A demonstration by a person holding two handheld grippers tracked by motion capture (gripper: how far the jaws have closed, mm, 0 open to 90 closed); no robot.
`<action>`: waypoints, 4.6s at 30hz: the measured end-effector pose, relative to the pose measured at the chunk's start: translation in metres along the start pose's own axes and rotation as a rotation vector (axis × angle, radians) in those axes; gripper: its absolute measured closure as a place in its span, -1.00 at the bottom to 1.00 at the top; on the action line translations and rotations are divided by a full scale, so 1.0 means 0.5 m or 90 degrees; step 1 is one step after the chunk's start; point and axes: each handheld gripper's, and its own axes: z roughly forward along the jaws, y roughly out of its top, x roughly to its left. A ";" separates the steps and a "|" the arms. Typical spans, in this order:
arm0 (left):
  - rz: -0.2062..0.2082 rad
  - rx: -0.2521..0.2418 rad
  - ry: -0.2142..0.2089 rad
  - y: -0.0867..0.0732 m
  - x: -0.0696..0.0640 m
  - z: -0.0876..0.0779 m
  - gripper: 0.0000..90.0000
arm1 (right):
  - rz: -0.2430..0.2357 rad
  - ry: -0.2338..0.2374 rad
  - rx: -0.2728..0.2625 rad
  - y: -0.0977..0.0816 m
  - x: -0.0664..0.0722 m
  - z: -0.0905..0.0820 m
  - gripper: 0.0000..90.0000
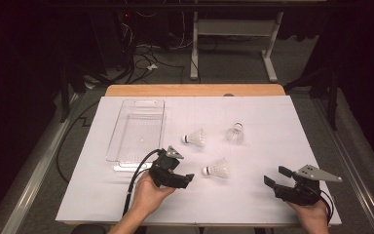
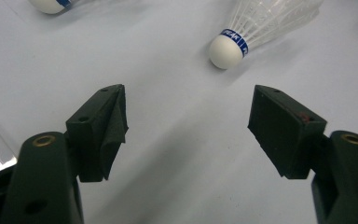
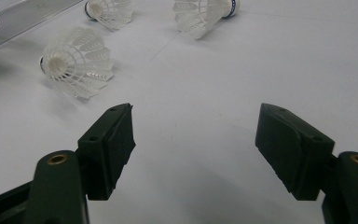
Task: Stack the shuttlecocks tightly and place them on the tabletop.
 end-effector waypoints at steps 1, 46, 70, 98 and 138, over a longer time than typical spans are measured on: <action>0.001 0.000 -0.002 -0.001 -0.001 -0.001 -0.36 | 0.000 0.000 0.000 0.000 0.000 0.000 -0.37; 0.013 -0.004 0.013 -0.055 -0.017 -0.017 -0.35 | -0.001 -0.002 0.000 0.000 0.000 -0.001 -0.37; 0.011 -0.046 0.058 -0.100 -0.006 -0.054 -0.36 | 0.003 -0.006 0.001 0.000 0.000 -0.001 -0.37; -0.023 -0.079 0.084 -0.146 0.020 -0.085 -0.38 | 0.003 -0.007 0.003 0.000 0.001 0.001 -0.37; -0.056 -0.124 0.126 -0.195 0.068 -0.122 -0.38 | 0.006 -0.010 0.003 -0.001 -0.001 0.001 -0.37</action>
